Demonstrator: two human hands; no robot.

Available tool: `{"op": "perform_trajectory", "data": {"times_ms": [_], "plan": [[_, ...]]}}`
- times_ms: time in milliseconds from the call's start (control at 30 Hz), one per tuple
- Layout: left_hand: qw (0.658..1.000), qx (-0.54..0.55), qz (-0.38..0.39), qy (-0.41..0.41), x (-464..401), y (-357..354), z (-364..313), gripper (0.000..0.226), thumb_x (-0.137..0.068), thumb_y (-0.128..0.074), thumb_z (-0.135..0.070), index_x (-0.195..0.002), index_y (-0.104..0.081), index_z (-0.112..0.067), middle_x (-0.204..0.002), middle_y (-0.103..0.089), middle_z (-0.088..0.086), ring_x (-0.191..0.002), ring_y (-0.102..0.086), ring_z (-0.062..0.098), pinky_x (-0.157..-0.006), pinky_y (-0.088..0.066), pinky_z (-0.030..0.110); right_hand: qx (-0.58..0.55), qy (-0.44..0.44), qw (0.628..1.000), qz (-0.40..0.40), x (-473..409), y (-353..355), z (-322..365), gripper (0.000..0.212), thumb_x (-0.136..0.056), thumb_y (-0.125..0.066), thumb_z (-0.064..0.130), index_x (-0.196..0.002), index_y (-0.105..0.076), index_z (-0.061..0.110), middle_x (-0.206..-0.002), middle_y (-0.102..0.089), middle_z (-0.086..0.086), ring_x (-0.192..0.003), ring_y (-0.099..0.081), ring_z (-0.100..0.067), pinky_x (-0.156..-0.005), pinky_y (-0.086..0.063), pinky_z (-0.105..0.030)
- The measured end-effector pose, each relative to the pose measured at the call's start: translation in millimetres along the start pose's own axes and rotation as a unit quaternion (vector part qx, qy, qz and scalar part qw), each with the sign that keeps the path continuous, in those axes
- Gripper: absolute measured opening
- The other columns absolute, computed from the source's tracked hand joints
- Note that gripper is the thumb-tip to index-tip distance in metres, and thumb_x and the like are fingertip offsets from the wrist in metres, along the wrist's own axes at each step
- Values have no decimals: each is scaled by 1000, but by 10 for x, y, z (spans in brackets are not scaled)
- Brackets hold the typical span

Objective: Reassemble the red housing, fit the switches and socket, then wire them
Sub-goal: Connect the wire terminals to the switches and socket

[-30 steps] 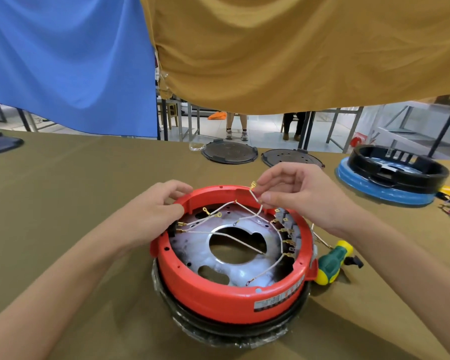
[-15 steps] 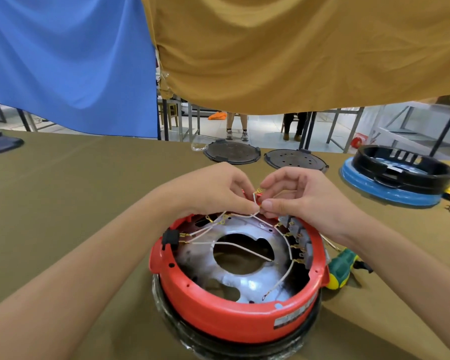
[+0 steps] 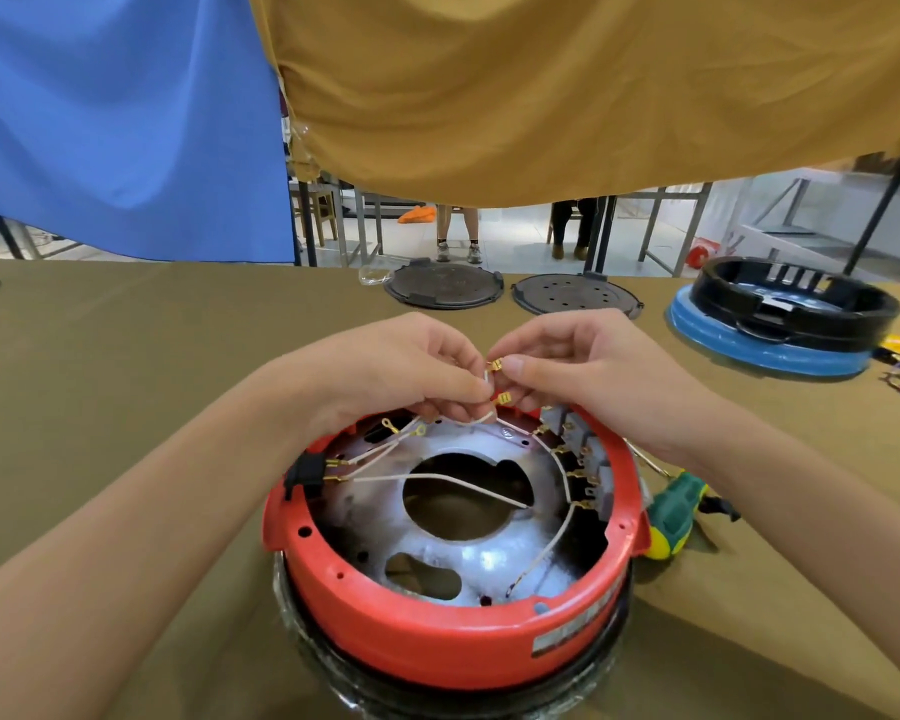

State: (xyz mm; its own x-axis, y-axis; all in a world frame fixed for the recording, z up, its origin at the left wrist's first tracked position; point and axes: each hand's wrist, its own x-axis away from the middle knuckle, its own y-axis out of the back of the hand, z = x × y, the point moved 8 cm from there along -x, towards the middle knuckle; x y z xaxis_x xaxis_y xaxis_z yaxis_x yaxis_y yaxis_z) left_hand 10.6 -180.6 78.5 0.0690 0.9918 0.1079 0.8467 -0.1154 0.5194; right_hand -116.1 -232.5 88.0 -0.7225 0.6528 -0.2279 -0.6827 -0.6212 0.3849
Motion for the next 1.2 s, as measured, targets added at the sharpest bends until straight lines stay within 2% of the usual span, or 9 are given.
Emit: {"op": "perform_trajectory", "data": {"times_ms": [100,200,367,533,733,900,1000,1067,1200], "plan": [[1000,-1,-14,-10,1,-28,-17,7,-91,-69,-14,-94,-69,-8,-84,-77,4,-74,-69,9,-73,-55,21,-10,-13,1000,-10,-2,13,-40,10,-90,-68,6,-99,-74,7,-83,-76,-11,-72,-71,-14,-66,-55,-17],[999,-3,-25,-21,21,0,-65,13,-92,-68,-22,-96,-69,-10,-87,-78,2,-83,-73,12,-81,-55,28,4,-18,1000,-22,-4,88,-58,10,-90,-68,10,-97,-76,12,-83,-77,-7,-76,-71,-15,-68,-55,-18],[1000,15,-26,8,-4,-75,-22,12,-94,-66,-23,-92,-67,-11,-84,-78,3,-67,-69,5,-62,-51,18,52,-18,998,-10,9,66,-37,10,-90,-70,17,-94,-79,20,-82,-77,-1,-75,-71,-8,-70,-55,-16],[999,-7,-42,24,-26,-13,-67,7,-91,-68,-15,-94,-64,-10,-81,-78,5,-68,-71,10,-61,-53,20,144,8,983,-111,-9,246,-26,15,-92,-67,21,-103,-76,25,-92,-74,13,-84,-67,3,-71,-51,-10],[994,-102,-31,8,-127,-215,-189,4,-92,-65,-12,-94,-62,-11,-70,-76,2,-65,-70,10,-45,-45,14,157,-18,984,-86,-29,127,-193,17,-92,-65,15,-107,-73,18,-94,-74,5,-88,-68,-9,-89,-55,-35],[994,-76,-66,-32,-144,-155,-242,10,-94,-65,-15,-91,-74,-18,-73,-76,1,-68,-73,6,-61,-56,15,122,-22,988,-94,-36,141,-263,14,-90,-67,15,-101,-75,18,-90,-75,1,-86,-70,-15,-86,-56,-40],[998,-39,-39,-19,-130,-123,-215,16,-97,-59,-13,-96,-75,-14,-79,-76,8,-77,-75,15,-71,-61,26,94,-41,990,-99,-36,146,-338,13,-92,-65,17,-101,-75,19,-93,-75,-2,-90,-70,-17,-90,-55,-42],[999,-20,-27,-9,-125,-114,-190,15,-98,-55,-9,-99,-71,-8,-69,-71,7,-75,-76,21,-64,-62,28,92,-41,989,-112,-36,170,-350,15,-94,-62,17,-102,-74,22,-94,-74,-2,-91,-69,-16,-90,-55,-39],[997,-54,-51,-7,-135,-103,-170,7,-97,-57,-12,-100,-64,-10,-61,-67,0,-64,-75,21,-46,-50,20,68,-2,991,-111,-20,249,-195,14,-95,-62,26,-98,-75,25,-91,-74,3,-86,-69,-10,-75,-54,-18]]}}
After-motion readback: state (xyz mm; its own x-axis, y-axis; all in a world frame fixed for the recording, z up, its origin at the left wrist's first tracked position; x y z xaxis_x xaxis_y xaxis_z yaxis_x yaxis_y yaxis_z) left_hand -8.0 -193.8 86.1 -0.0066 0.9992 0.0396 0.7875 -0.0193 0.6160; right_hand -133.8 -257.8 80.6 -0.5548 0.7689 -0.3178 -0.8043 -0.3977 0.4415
